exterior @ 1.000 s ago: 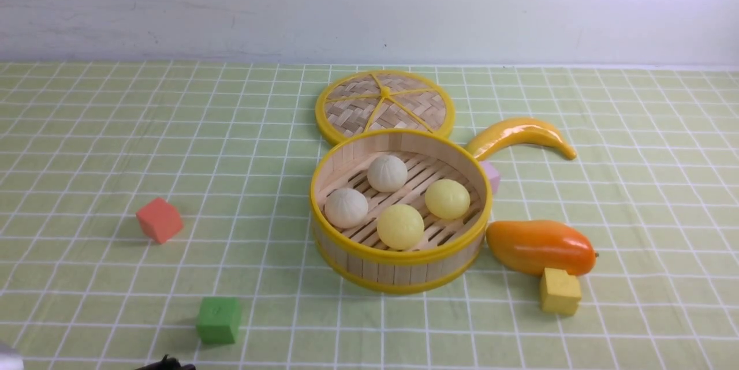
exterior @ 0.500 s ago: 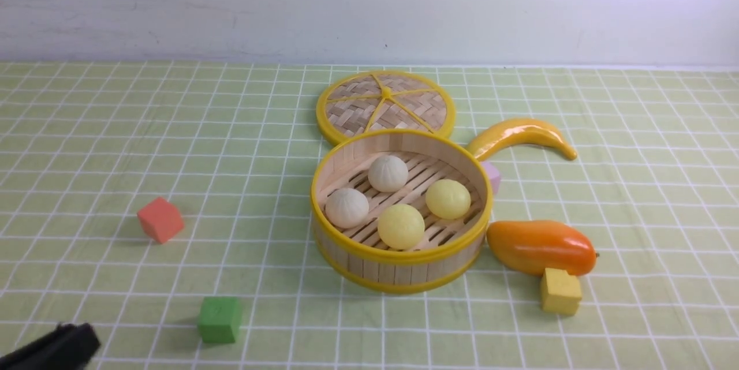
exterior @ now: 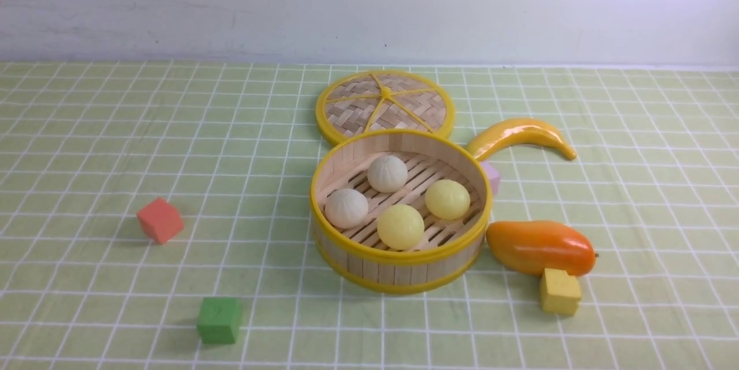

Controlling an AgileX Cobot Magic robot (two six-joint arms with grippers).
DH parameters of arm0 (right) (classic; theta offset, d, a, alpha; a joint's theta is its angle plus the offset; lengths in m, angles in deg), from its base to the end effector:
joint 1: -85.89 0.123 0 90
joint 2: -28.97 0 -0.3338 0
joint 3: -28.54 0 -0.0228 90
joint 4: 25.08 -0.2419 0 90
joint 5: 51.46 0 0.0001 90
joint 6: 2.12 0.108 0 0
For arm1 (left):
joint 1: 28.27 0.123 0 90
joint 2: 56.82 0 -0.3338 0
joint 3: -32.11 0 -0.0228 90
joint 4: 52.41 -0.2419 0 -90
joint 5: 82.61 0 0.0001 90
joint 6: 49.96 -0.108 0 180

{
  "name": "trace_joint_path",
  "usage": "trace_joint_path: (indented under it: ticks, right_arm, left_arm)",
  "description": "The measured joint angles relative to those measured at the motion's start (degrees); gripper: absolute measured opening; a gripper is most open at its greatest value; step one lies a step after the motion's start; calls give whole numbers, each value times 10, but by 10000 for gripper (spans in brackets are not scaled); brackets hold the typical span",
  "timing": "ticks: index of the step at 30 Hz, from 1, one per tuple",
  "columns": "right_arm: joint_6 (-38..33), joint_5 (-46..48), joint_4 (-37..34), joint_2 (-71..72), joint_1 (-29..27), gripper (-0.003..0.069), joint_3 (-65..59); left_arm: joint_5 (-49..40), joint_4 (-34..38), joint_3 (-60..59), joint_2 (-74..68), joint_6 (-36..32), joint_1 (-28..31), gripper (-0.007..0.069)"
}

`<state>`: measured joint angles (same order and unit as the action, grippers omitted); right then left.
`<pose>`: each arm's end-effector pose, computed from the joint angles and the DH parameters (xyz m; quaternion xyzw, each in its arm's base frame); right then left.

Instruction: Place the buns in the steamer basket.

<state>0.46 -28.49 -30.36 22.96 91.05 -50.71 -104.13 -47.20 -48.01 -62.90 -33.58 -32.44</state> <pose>0.0094 0.0047 0.1670 0.0056 0.8097 0.0789 0.5815 0.0105 -0.0044 0.1643 -0.1100 0.7996 -0.1429 0.5729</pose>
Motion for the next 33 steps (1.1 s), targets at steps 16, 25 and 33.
trace_joint_path:
  ticks: [16,25,33]
  right_arm:
    - [0,0,0,0,0,75,0]
    - [0,0,0,0,0,87,0]
    - [0,0,0,0,0,95,0]
  left_arm:
    - [0,0,0,0,0,0,-13]
    - [0,-1,0,0,0,0,-13]
    - [0,-1,0,0,0,0,-13]
